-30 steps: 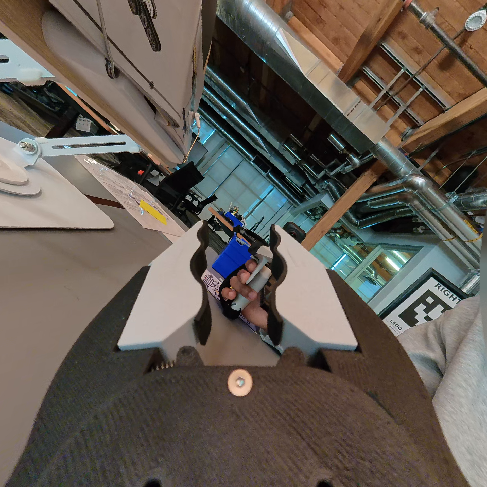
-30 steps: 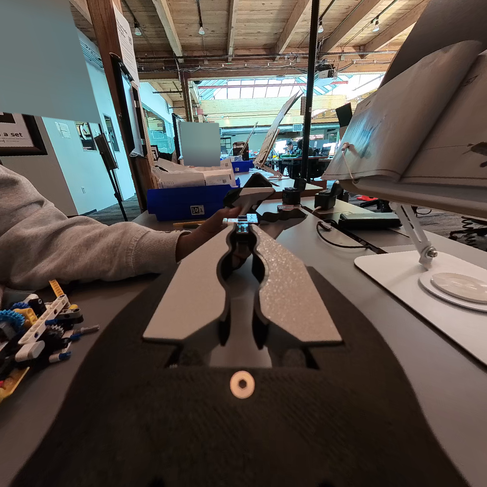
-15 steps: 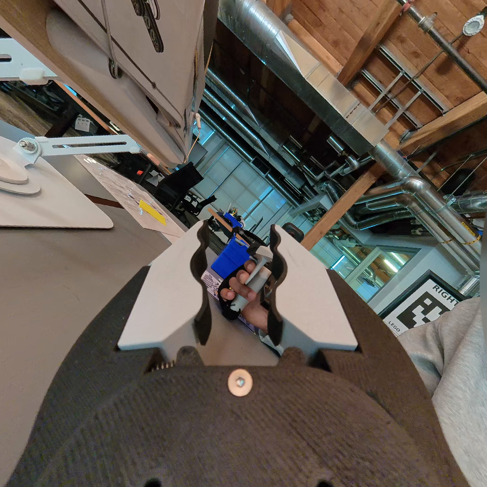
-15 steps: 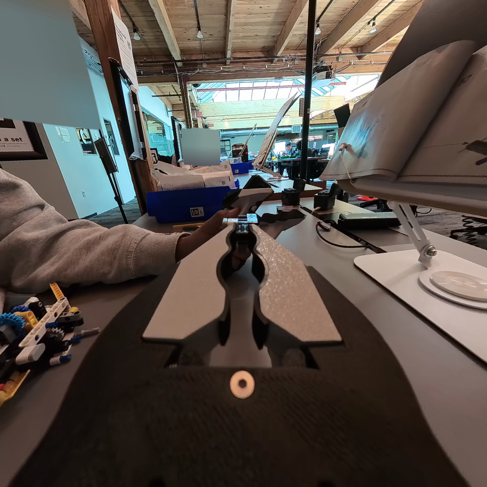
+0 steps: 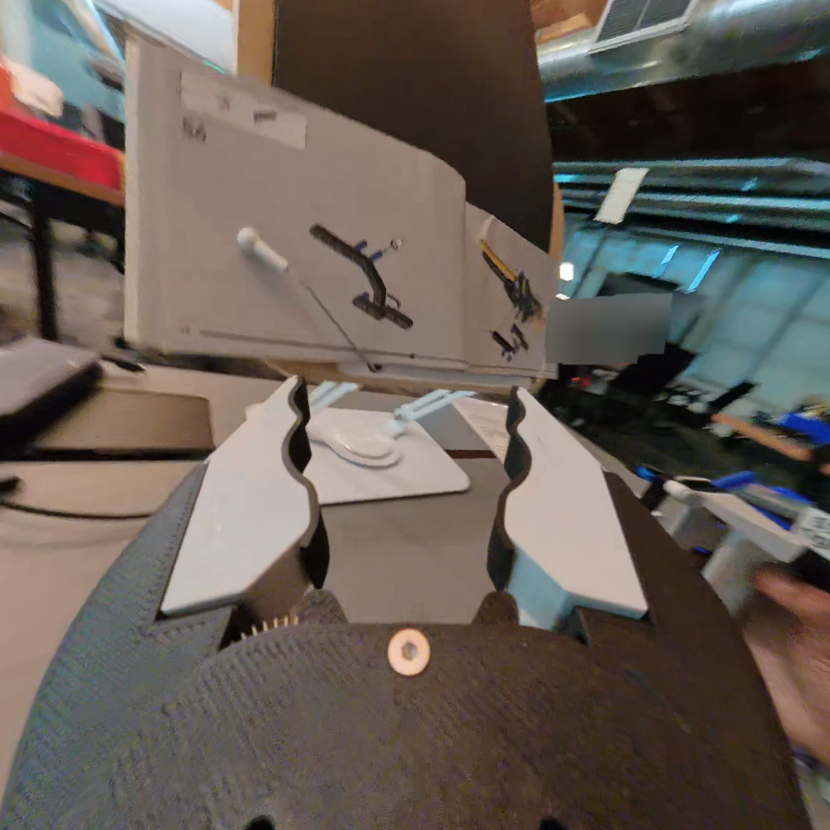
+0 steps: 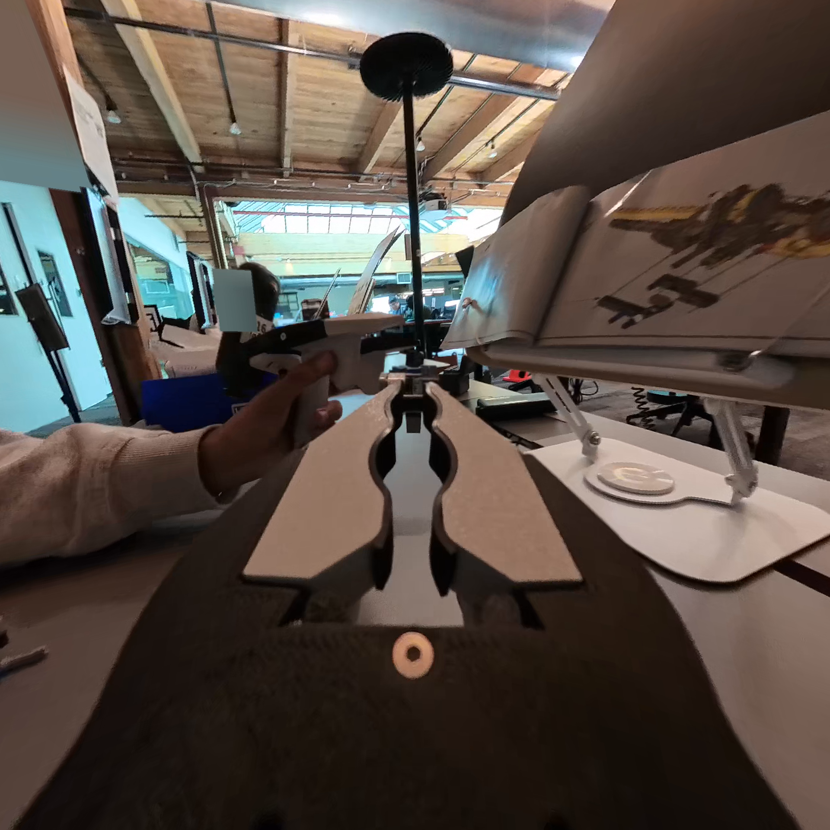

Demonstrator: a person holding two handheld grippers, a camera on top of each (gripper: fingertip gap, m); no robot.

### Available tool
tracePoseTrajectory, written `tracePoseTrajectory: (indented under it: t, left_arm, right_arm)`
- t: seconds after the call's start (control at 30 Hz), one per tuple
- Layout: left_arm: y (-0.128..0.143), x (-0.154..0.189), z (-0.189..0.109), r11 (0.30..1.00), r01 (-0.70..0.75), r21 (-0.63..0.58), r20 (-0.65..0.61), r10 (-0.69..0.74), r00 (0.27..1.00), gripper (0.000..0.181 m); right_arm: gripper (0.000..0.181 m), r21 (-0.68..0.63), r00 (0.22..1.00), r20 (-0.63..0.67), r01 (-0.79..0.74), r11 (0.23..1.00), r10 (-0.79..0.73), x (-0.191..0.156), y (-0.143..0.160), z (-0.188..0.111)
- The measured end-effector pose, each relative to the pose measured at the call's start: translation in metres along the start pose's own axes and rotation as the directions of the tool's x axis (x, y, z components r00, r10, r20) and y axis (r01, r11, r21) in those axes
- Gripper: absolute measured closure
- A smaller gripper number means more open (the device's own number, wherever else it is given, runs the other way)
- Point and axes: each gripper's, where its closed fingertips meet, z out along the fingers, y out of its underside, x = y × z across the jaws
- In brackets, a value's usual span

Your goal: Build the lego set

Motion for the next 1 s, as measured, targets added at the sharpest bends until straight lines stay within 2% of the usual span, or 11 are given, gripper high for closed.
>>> tracePoseTrajectory:
  t: [0.07, 0.13, 0.23, 0.33, 0.53, 0.67, 0.8, 1.0]
  left_arm:
    - [-0.010, 0.003, 0.016, 0.995, -0.097, -0.003, 0.066, 0.097, 0.993, 0.085]
    - [-0.016, 0.010, 0.035, 0.987, -0.162, -0.018, 0.083, 0.163, 0.983, 0.082]
    - [-0.008, 0.014, 0.064, 0.980, -0.181, -0.088, 0.092, 0.188, 0.978, 0.072]
    - [-0.006, 0.007, 0.081, 0.972, -0.206, -0.115, 0.163, 0.223, 0.961, 0.067]
    - [-0.002, -0.003, 0.093, 0.945, -0.284, -0.164, 0.261, 0.319, 0.911, 0.068]
    - [0.000, -0.010, 0.093, 0.922, -0.339, -0.189, 0.310, 0.383, 0.870, 0.076]
    - [0.001, -0.010, 0.095, 0.913, -0.353, -0.205, 0.323, 0.404, 0.856, 0.077]
    - [0.003, -0.003, 0.095, 0.912, -0.363, -0.190, 0.303, 0.406, 0.862, 0.093]
  right_arm:
    - [0.176, 0.020, 1.000, -0.005, -0.016, 1.000, 0.016, 0.003, -0.003, -0.002]
    - [0.176, 0.030, 1.000, -0.009, -0.024, 0.999, 0.024, 0.005, -0.005, -0.003]
    - [0.176, 0.024, 1.000, -0.017, -0.007, 1.000, 0.007, 0.007, -0.006, -0.003]
    - [0.176, 0.026, 1.000, -0.018, -0.005, 1.000, 0.006, 0.007, -0.007, -0.004]
    - [0.176, 0.061, 0.999, -0.011, -0.038, 0.997, 0.039, 0.011, -0.011, -0.004]
    - [0.177, 0.081, 0.998, -0.014, -0.056, 0.995, 0.057, 0.014, -0.013, -0.006]
    - [0.176, 0.062, 0.999, -0.018, -0.048, 0.997, 0.049, 0.015, -0.010, -0.005]
    - [0.176, 0.058, 0.998, -0.013, -0.055, 0.997, 0.056, 0.015, -0.009, -0.005]
